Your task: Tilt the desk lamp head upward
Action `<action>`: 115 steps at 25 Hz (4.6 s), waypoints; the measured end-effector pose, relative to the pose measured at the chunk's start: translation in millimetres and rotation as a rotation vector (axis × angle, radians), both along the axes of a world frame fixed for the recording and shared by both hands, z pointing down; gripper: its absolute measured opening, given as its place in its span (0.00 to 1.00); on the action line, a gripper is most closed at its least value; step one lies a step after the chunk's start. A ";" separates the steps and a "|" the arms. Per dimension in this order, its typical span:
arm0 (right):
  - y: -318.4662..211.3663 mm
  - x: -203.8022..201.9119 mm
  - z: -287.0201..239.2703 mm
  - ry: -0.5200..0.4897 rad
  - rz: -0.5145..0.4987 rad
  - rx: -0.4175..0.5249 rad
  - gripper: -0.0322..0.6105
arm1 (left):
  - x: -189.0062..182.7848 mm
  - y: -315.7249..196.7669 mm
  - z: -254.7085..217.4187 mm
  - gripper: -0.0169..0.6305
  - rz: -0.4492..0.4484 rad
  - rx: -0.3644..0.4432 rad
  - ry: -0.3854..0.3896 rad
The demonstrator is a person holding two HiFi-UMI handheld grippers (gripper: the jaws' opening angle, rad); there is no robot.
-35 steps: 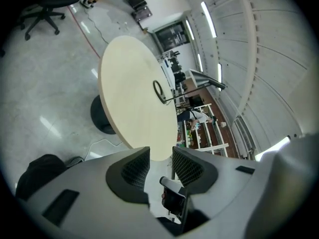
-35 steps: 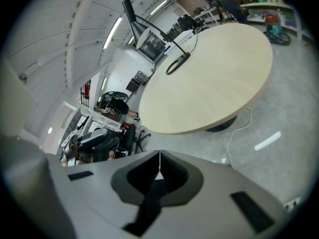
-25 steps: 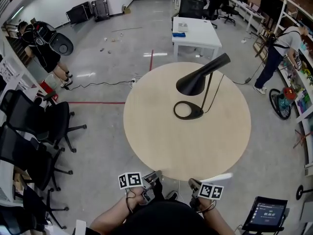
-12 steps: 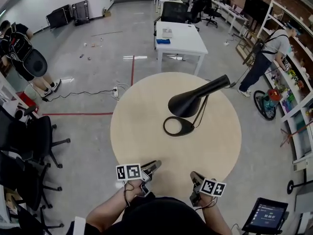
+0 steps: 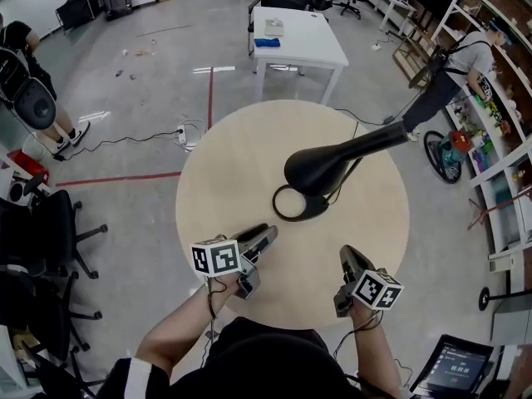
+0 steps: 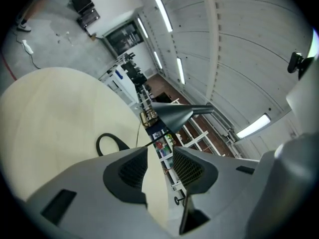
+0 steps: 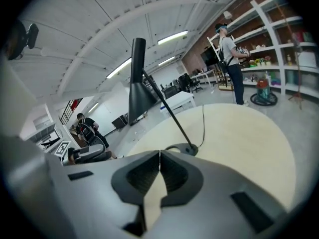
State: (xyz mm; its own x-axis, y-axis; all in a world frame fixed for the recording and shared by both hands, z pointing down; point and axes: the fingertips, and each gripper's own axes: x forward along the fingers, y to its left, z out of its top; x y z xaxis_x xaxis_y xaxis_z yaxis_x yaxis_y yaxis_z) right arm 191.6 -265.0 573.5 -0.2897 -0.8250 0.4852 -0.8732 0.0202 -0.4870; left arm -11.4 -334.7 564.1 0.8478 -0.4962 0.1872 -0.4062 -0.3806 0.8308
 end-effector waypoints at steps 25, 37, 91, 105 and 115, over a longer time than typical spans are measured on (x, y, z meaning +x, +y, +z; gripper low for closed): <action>-172.3 26.0 -59.6 0.309 -0.092 0.366 0.17 | 62.2 -76.1 -29.1 0.36 -0.101 -0.019 0.188; -178.0 14.6 -57.7 0.368 -0.150 0.399 0.17 | 72.6 -83.0 -34.6 0.36 -0.064 0.007 0.278; -182.6 10.3 -51.0 0.471 -0.195 0.323 0.13 | -7.9 -105.6 -139.1 0.23 -0.229 0.296 0.162; -188.7 14.2 -48.1 0.467 -0.192 0.335 0.13 | -9.8 -112.4 -165.2 0.23 -0.233 0.346 0.167; -188.2 14.4 -49.7 0.444 -0.196 0.332 0.13 | -8.3 -114.0 -174.6 0.23 -0.234 0.324 0.209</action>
